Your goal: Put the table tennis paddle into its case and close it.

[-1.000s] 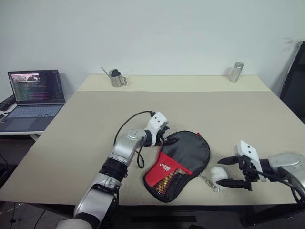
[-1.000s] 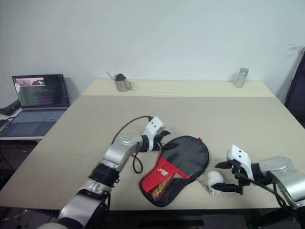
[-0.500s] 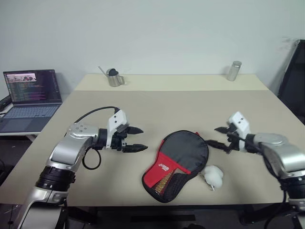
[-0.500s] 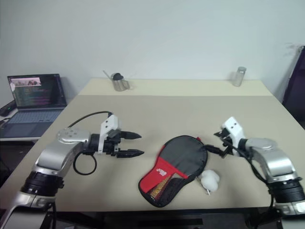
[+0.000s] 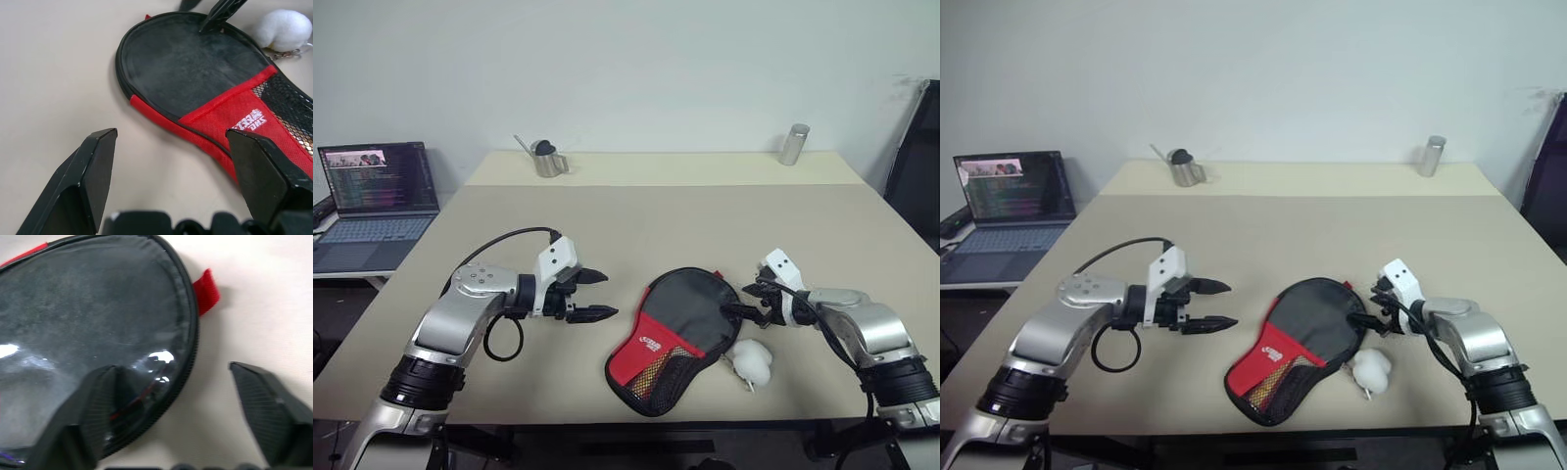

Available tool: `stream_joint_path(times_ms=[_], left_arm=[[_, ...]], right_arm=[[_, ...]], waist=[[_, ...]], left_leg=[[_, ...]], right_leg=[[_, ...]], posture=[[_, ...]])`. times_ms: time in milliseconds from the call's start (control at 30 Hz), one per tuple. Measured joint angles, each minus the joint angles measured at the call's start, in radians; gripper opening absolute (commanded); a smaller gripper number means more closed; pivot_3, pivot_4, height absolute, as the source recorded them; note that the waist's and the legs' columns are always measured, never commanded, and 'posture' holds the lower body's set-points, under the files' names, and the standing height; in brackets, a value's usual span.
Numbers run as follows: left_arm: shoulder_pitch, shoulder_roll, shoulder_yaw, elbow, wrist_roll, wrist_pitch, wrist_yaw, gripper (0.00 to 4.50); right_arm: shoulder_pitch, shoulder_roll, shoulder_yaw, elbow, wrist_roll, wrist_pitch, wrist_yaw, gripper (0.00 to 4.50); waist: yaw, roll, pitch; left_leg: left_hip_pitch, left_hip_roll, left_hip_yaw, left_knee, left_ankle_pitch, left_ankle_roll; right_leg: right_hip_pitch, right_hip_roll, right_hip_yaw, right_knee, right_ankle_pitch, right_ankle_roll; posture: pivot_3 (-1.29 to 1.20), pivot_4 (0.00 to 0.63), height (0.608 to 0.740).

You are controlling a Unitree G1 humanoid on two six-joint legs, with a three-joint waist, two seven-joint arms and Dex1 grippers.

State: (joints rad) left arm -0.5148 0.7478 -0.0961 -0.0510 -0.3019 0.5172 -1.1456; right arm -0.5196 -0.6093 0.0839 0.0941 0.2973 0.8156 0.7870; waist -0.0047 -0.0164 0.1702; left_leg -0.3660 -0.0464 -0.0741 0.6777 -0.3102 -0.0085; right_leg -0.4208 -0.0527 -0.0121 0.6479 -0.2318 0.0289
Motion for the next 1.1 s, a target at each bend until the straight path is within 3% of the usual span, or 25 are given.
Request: stream_joint_path(times_ms=[300, 467, 633, 1100], left_arm=[[0.005, 0.000, 0.000, -0.002, -0.003, 0.001, 0.032, 3.89], [0.007, 0.001, 0.000, 0.000, -0.003, -0.001, 0.045, 3.89], [0.001, -0.001, 0.000, 0.006, 0.000, -0.003, 0.052, 3.89], [-0.009, -0.007, 0.000, 0.018, 0.012, -0.024, 0.079, 3.89]], right_arm=[[-0.009, 0.026, 0.000, -0.001, -0.012, -0.025, -0.004, 0.02], [-0.055, 0.044, 0.041, 0.057, -0.055, -0.083, -0.001, 0.02], [-0.154, 0.049, 0.153, 0.190, -0.168, -0.259, 0.031, 0.02], [-0.506, 0.213, 0.235, 0.841, -0.393, -0.763, 0.071, 0.02]], waist=[[-0.004, 0.000, 0.000], [-0.018, 0.000, 0.000], [-0.031, 0.000, 0.000], [-0.043, 0.000, 0.000]], left_leg=[[0.001, 0.001, 0.000, 0.000, 0.000, 0.000], [0.002, 0.001, 0.001, 0.000, 0.000, 0.000], [0.004, 0.002, 0.003, 0.001, 0.000, 0.000], [0.002, 0.004, 0.003, 0.000, 0.004, -0.005]], right_leg=[[0.000, 0.001, 0.000, 0.001, 0.000, 0.000], [0.000, 0.001, 0.001, 0.001, 0.001, -0.001], [0.001, 0.002, 0.002, 0.002, 0.002, -0.002], [-0.002, 0.005, 0.003, 0.003, 0.006, -0.005]], posture=[[0.00, 0.150, 0.740], [0.00, 0.150, 0.740], [0.00, 0.150, 0.740], [0.00, 0.150, 0.740]])
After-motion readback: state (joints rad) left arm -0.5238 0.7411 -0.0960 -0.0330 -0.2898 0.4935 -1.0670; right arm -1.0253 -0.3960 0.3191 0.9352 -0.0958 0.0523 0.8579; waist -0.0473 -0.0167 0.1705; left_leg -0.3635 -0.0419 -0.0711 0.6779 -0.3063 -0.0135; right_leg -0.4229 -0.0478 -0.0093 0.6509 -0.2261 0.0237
